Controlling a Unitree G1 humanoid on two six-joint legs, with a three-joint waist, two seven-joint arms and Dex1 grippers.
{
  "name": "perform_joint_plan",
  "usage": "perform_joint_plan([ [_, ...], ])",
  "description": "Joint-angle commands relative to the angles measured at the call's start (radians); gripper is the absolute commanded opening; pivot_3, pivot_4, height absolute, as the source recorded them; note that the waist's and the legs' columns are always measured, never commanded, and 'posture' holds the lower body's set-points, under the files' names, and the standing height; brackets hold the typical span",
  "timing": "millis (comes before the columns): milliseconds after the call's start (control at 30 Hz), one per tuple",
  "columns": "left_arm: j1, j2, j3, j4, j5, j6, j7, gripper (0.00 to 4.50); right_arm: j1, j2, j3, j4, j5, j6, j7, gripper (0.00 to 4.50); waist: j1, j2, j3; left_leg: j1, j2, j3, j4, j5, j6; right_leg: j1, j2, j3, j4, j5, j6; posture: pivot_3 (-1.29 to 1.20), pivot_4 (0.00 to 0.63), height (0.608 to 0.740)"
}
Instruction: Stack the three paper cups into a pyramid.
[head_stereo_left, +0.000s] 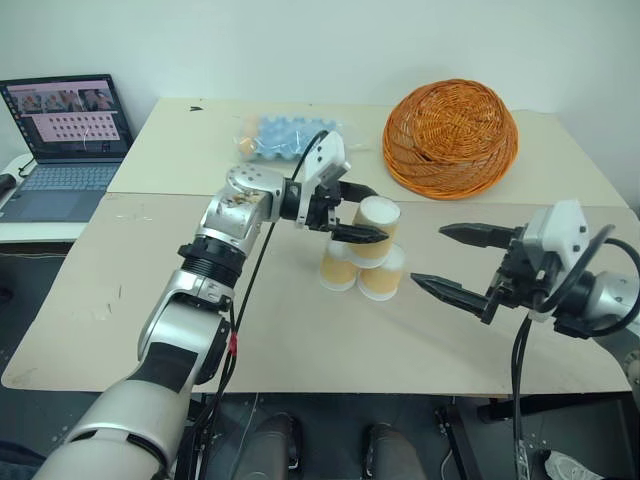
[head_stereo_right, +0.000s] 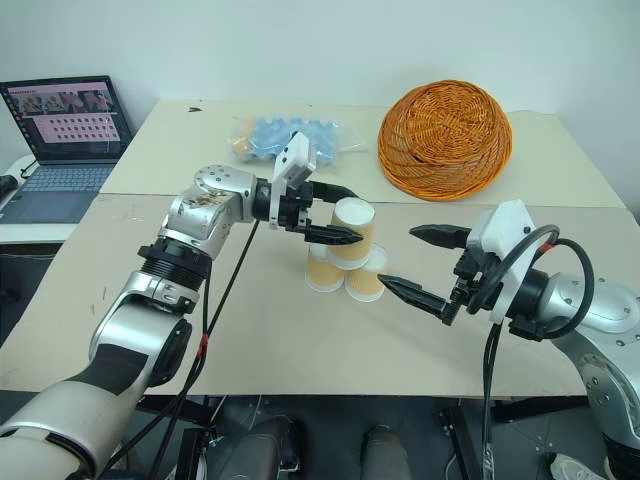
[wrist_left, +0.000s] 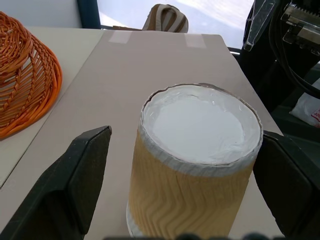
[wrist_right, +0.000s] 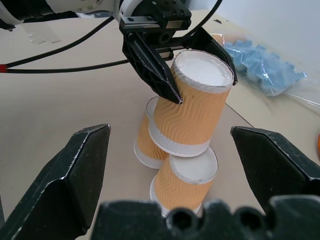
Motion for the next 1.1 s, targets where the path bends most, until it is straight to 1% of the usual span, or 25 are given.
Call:
perform_joint_plan([
  [33, -0.022, 0.008, 0.027, -0.05, -0.019, 0.008, 0.003, 4.45, -0.018, -0.008, -0.033, -0.004, 0.005, -0.023, 0.004, 4.5, 0.0, 0.0, 0.0, 0.0, 0.0, 0.0, 0.0, 0.0, 0.0, 0.0, 0.0, 0.0, 0.0, 0.0, 0.0, 0.0, 0.15, 0.726],
  [633, 0.005, 0.031, 0.025, -0.111, -0.024, 0.043, -0.025, 4.45, -0.023, -0.012, -0.032, 0.002, 0.005, -0.023, 0.013, 4.5, 0.0, 0.0, 0.0, 0.0, 0.0, 0.0, 0.0, 0.0, 0.0, 0.0, 0.0, 0.0, 0.0, 0.0, 0.0, 0.0, 0.15, 0.726],
  [1100, 0.017, 0.05, 0.046, -0.169, -0.046, 0.08, -0.004, 4.45, -0.025, -0.016, -0.036, 0.011, 0.009, -0.021, 0.028, 4.5, -0.001, 0.0, 0.0, 0.0, 0.0, 0.0, 0.0, 0.0, 0.0, 0.0, 0.0, 0.0, 0.0, 0.0, 0.0, 0.0, 0.15, 0.726],
])
